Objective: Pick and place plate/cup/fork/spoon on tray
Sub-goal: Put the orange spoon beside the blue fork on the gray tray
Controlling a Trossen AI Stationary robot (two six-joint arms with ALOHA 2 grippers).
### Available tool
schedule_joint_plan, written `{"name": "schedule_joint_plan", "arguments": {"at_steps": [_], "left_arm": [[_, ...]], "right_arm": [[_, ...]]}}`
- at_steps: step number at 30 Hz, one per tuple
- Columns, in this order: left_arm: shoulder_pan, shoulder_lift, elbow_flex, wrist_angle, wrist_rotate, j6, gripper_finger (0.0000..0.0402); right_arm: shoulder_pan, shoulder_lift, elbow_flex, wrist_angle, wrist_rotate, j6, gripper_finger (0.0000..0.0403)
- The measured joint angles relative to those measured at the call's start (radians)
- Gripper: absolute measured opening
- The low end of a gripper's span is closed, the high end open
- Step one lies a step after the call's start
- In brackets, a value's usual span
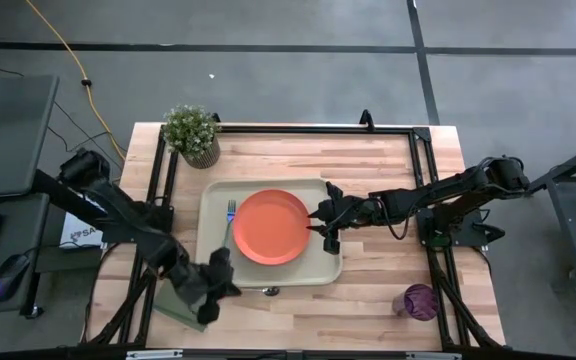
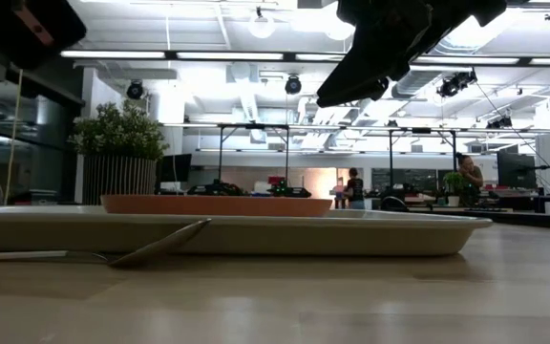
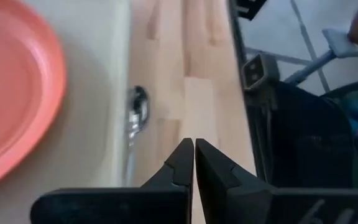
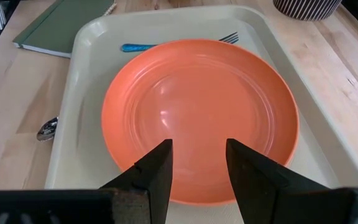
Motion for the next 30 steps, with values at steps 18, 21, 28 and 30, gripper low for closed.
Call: {"name": "schedule_joint_plan", "arguments": {"at_steps": [18, 21, 28, 30], "left_arm": [[0.007, 0.392, 0.138, -0.097, -0.019, 0.073, 0.0], [0.029, 0.392, 0.138, -0.123, -0.043, 0.073, 0.0], [0.075, 0.393, 0.137, -0.148, -0.067, 0.127, 0.0], [0.095, 0.393, 0.137, -0.171, -0.081, 0.148, 0.0]], "right_arm": [[0.0, 0.0, 0.0, 0.01, 0.0, 0.007, 0.0142], [0.0, 0.001, 0.0, 0.011, 0.0, 0.013, 0.0142], [0.0, 0.028, -0.001, 0.016, 0.0, 0.015, 0.0142], [0.0, 0.039, 0.0, 0.015, 0.0, 0.015, 0.0142]]}}
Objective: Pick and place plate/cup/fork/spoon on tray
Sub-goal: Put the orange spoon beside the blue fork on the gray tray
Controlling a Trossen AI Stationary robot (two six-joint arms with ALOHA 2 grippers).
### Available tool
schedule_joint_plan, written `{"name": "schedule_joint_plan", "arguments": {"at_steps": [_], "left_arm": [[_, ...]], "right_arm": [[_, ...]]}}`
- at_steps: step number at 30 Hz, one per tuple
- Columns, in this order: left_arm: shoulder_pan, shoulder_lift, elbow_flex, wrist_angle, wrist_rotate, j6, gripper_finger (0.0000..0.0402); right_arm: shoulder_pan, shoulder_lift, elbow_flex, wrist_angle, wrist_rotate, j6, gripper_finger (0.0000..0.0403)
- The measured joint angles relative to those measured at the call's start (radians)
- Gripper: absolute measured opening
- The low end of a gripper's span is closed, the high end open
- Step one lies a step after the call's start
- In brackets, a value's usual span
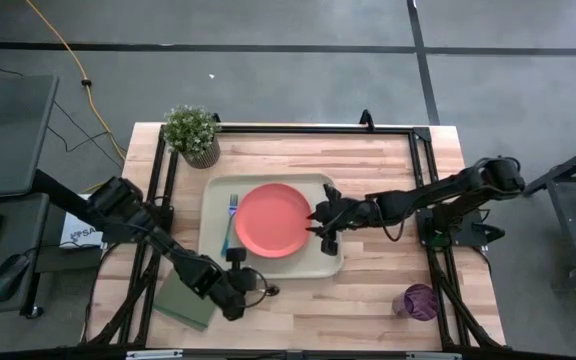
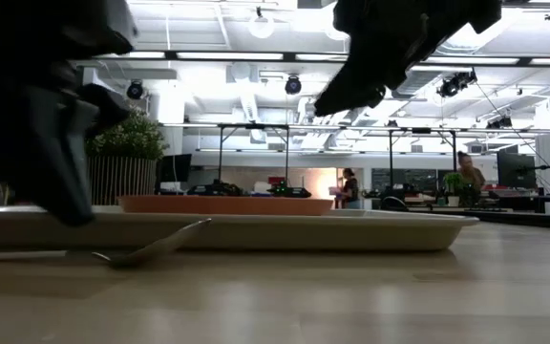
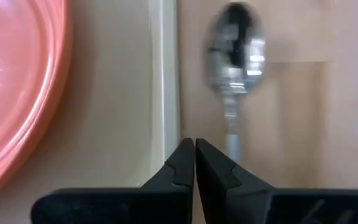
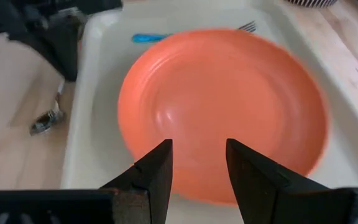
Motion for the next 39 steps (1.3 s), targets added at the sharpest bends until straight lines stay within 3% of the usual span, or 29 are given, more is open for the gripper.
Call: {"name": "schedule_joint_plan", "arguments": {"at_steps": [6, 11, 18, 24, 33, 39], "left_arm": [[0.062, 0.0, -0.001, -0.032, -0.036, 0.071, 0.0], [0.09, -0.013, -0.001, -0.033, 0.01, 0.108, 0.0], [0.009, -0.108, 0.026, -0.024, 0.018, 0.087, 0.0013], [-0.04, -0.131, 0.027, -0.018, 0.026, -0.029, 0.0071], [0.021, -0.066, 0.069, 0.05, 0.151, -0.005, 0.0191], [0.047, -0.026, 0.088, 0.012, 0.224, 0.019, 0.0215]], "right_arm": [[0.0, 0.02, 0.0, 0.003, -0.001, -0.007, 0.0142], [0.01, 0.01, 0.0, 0.009, 0.001, -0.023, 0.0142], [0.022, 0.01, 0.0, -0.006, 0.022, -0.037, 0.0142], [0.022, 0.01, 0.0, -0.008, 0.023, -0.035, 0.0142], [0.022, 0.01, 0.0, -0.003, 0.022, -0.034, 0.0142], [0.022, 0.01, 0.0, -0.005, 0.022, -0.03, 0.0142]]}}
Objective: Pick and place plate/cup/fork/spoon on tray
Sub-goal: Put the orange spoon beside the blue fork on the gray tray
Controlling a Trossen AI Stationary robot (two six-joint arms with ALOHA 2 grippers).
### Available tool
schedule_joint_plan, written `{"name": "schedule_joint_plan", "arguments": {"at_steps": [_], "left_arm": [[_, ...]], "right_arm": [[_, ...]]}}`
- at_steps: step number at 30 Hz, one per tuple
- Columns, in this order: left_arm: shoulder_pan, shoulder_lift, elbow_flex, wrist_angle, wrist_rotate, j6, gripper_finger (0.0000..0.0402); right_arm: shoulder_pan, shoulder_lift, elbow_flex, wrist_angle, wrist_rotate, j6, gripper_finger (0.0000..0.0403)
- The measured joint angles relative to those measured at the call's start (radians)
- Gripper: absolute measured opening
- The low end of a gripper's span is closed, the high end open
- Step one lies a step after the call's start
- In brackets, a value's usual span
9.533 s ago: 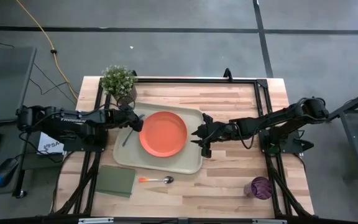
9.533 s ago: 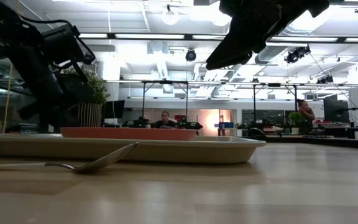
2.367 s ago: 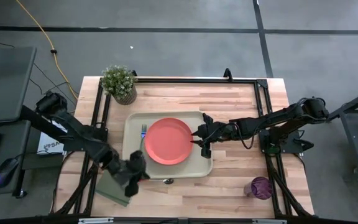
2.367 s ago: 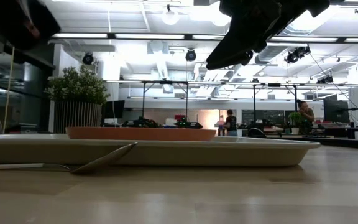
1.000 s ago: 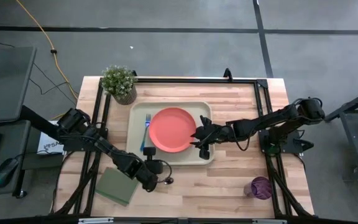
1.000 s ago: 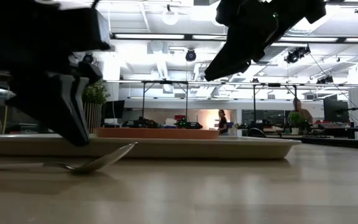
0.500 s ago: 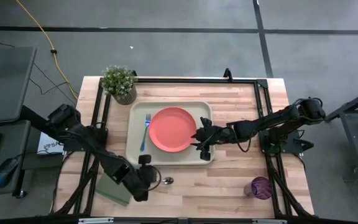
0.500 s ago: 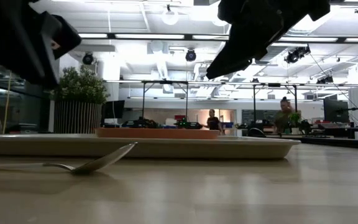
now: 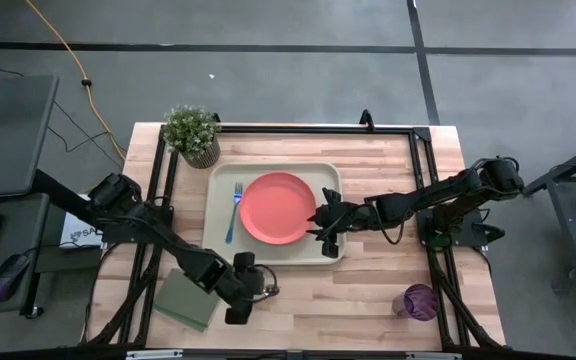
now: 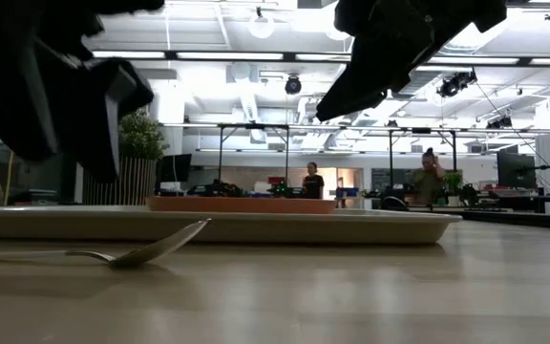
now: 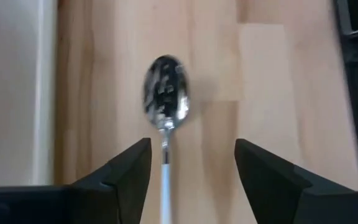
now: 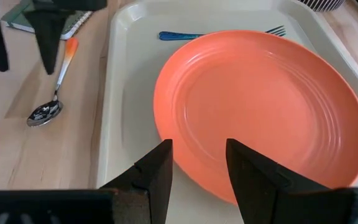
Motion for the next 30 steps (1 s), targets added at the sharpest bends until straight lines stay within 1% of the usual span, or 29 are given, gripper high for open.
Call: {"name": "schedule_joint_plan", "arguments": {"at_steps": [12, 16, 18, 20, 22, 27, 29, 30], "left_arm": [[0.036, 0.11, 0.0, -0.004, 0.038, 0.038, 0.0212], [0.045, 0.118, 0.002, -0.007, 0.031, 0.048, 0.0211], [0.049, 0.118, 0.002, -0.011, 0.037, 0.046, 0.0204], [0.05, 0.118, 0.002, -0.02, 0.032, 0.045, 0.0184], [0.05, 0.118, 0.002, -0.031, 0.029, 0.037, 0.015], [0.051, 0.118, 0.004, -0.06, 0.022, 0.024, 0.0032], [0.051, 0.118, 0.004, -0.061, 0.022, 0.004, 0.001], [0.053, 0.118, 0.004, -0.062, 0.021, -0.004, 0.0011]], "right_arm": [[0.0, 0.0, 0.0, -0.007, 0.0, 0.003, 0.0142], [0.0, 0.0, 0.0, -0.007, 0.0, 0.003, 0.0142], [0.0, 0.0, 0.0, -0.007, 0.0, 0.003, 0.0142], [0.0, 0.0, 0.0, -0.007, 0.0, 0.003, 0.0142], [0.0, 0.0, 0.0, -0.007, 0.0, 0.004, 0.0142], [0.0, 0.0, 0.0, -0.008, 0.0, 0.019, 0.0142], [0.0, 0.0, 0.0, -0.007, 0.0, 0.018, 0.0142], [0.0, 0.0, 0.0, -0.007, 0.0, 0.017, 0.0142]]}}
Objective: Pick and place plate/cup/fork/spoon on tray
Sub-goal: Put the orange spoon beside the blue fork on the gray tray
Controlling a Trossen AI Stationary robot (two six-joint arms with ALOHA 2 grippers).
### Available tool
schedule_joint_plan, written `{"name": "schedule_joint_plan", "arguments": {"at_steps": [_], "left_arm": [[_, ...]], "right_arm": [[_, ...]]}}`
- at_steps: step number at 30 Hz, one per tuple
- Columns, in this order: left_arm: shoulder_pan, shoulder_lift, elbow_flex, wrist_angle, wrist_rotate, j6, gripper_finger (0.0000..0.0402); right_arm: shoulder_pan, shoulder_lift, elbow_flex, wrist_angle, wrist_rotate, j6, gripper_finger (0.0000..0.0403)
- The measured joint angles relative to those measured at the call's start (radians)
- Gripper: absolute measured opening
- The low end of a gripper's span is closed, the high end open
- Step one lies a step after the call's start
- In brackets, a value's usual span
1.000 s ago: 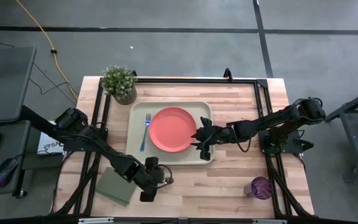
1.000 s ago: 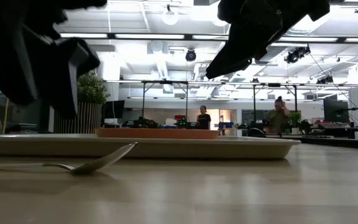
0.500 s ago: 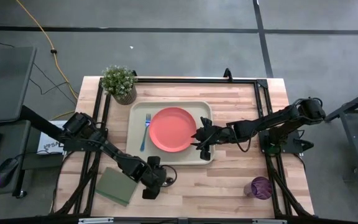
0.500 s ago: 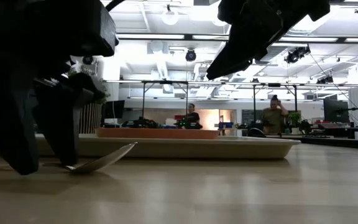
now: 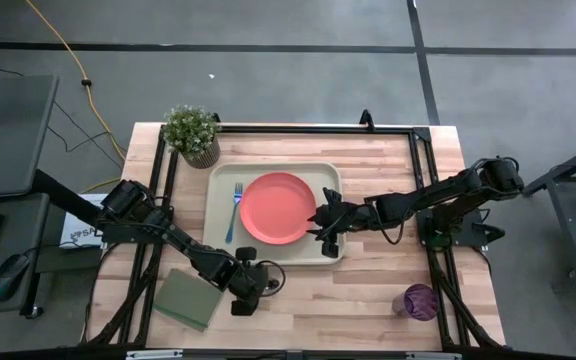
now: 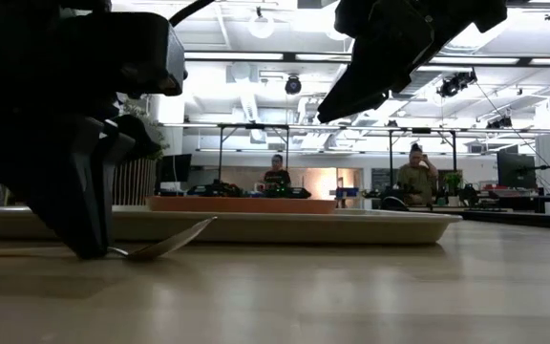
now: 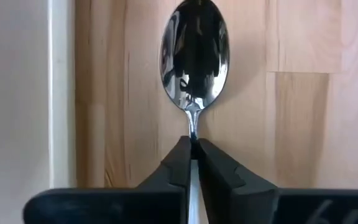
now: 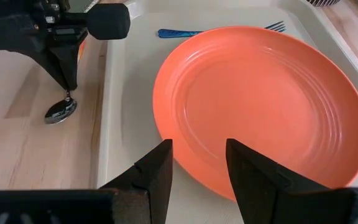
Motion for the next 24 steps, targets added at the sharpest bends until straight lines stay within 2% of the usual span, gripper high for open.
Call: {"name": "schedule_joint_plan", "arguments": {"at_steps": [7, 15, 19, 24], "left_arm": [[0.01, -0.025, -0.005, -0.016, 0.009, -0.005, 0.0002], [0.001, -0.148, -0.007, -0.062, -0.017, -0.04, 0.0], [-0.022, -0.241, -0.005, -0.129, -0.128, -0.079, 0.0], [-0.061, -0.368, -0.005, -0.244, -0.365, -0.143, 0.0]], "right_arm": [[0.0, 0.0, 0.0, 0.0, 0.0, -0.005, 0.0142], [0.0, 0.0, 0.0, -0.008, -0.004, -0.006, 0.0142], [0.0, 0.0, 0.0, -0.008, -0.005, -0.006, 0.0142], [0.0, 0.0, 0.0, -0.01, -0.006, -0.006, 0.0142]]}}
